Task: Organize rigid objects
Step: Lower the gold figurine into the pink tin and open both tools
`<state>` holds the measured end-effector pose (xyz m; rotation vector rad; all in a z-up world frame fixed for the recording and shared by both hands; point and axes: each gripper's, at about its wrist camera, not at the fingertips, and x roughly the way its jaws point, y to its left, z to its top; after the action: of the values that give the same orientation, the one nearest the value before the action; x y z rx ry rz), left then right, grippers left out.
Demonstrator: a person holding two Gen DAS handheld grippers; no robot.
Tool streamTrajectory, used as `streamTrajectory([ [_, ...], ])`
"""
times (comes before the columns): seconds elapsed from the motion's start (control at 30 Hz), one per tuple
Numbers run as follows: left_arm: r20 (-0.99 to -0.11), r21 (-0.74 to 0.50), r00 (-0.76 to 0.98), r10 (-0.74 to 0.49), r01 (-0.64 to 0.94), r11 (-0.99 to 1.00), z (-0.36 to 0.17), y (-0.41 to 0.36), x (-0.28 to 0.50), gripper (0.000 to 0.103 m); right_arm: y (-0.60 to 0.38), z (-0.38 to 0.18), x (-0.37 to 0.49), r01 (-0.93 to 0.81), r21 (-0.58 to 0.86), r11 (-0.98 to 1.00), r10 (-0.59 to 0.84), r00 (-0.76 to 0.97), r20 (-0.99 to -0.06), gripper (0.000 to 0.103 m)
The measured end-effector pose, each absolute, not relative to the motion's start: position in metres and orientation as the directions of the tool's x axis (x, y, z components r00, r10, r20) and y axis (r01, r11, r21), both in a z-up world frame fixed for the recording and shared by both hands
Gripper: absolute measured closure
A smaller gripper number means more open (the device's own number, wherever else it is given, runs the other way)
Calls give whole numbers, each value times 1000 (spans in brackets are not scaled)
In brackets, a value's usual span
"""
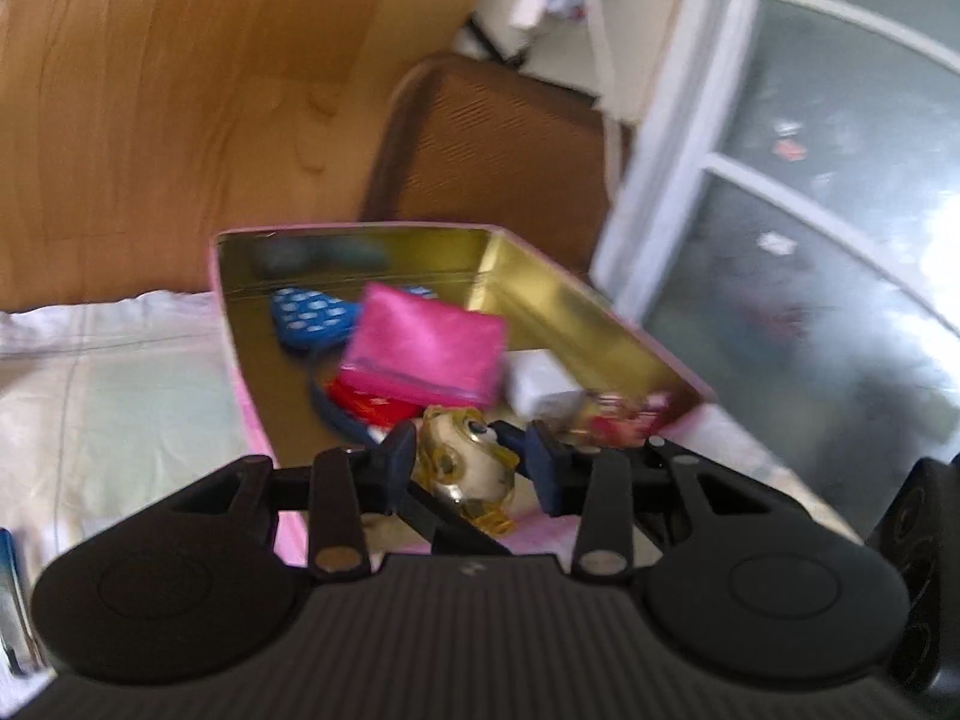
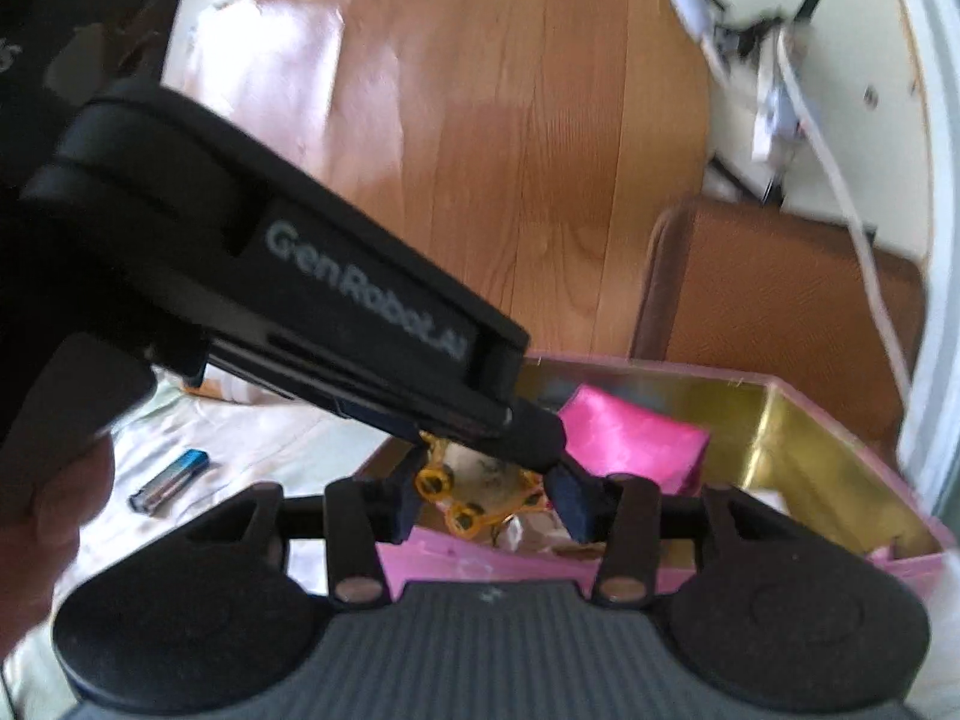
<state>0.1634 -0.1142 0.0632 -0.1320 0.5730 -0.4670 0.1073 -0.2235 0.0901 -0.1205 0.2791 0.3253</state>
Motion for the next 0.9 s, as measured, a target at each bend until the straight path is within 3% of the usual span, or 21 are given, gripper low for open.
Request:
streamTrajectory([
  [0.1,-519,-171,780,-350,307,936,53,-114,185,53,-219,80,135,-330,-59,942,297,903,-309,55],
  [0.17,-555,-111,795,-246,222,969,49,-114,197,56,-221,76,141,-322,-45,946,294,906,-305,49],
  [0.3,-560,-141,795,-234,187,972,46,-111,203,57,-237,77,129,-327,0,945,317,917,-243,32],
  [0.6,-509,-148,829,-230,179,973,56,-115,184,55,-244,80,126,-338,21,941,333,913,-237,32],
  [0.9,-520,-121,830,-201,161,980,63,-113,151,53,-248,81,110,-308,63,949,314,913,-261,35],
])
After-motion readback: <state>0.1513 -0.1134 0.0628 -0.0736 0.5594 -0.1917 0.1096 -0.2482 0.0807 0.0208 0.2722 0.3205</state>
